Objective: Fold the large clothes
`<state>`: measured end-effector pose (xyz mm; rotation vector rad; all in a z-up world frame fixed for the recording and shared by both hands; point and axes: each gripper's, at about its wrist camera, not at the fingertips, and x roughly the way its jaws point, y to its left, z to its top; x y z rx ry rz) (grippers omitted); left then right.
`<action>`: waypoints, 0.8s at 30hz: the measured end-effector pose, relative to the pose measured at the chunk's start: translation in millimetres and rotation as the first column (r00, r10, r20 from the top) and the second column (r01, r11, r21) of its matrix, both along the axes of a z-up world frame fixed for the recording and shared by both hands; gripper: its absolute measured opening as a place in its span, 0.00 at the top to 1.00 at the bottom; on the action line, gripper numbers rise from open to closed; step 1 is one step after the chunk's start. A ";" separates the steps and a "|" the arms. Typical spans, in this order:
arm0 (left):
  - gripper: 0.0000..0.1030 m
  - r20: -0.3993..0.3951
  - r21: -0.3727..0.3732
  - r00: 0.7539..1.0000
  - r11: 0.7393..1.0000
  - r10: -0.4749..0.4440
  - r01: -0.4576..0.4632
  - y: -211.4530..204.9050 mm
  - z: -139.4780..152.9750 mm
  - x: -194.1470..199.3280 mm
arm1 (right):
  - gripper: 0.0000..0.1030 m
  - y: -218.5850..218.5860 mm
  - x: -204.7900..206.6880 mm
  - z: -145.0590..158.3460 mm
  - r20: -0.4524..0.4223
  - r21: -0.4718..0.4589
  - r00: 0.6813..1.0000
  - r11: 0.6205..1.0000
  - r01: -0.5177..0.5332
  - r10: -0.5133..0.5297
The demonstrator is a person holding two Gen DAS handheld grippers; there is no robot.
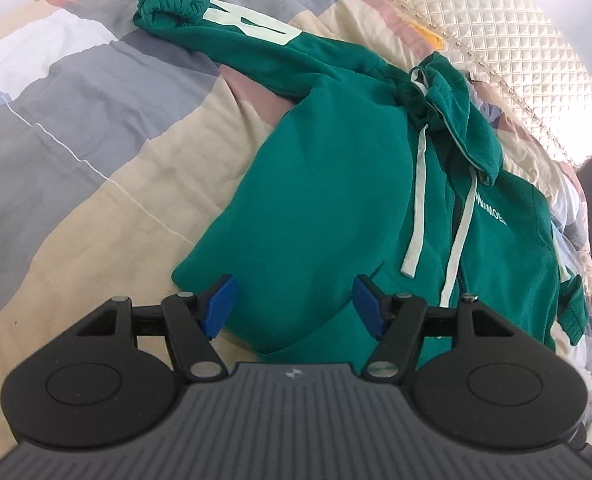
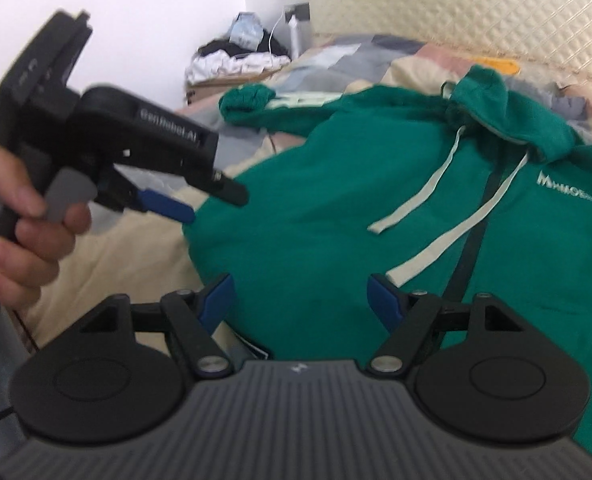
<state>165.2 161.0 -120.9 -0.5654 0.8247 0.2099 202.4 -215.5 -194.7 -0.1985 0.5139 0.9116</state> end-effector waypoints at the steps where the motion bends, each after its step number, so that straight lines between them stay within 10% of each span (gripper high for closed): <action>1: 0.33 0.000 0.002 1.000 1.000 0.003 -0.003 0.1 -0.2 1.2 | 0.27 1.1 2.2 -1.6 0.002 -0.004 1.000 1.000 0.001 -0.001; 9: 0.33 0.008 0.043 0.993 0.992 0.116 -0.116 6.9 -4.2 0.7 | 0.29 1.8 8.2 -15.8 0.004 -0.025 1.000 1.000 0.018 -0.018; 17: 0.33 0.046 -0.008 0.987 0.988 0.154 -0.154 19.5 -2.0 -3.3 | 0.84 7.2 5.4 -16.5 0.029 -0.076 0.999 0.997 -0.012 0.014; 24: 0.33 0.070 -0.050 0.987 0.988 0.147 -0.144 20.3 -2.3 -4.7 | 0.93 -19.6 26.1 6.5 -0.064 0.090 0.998 0.995 0.035 -0.029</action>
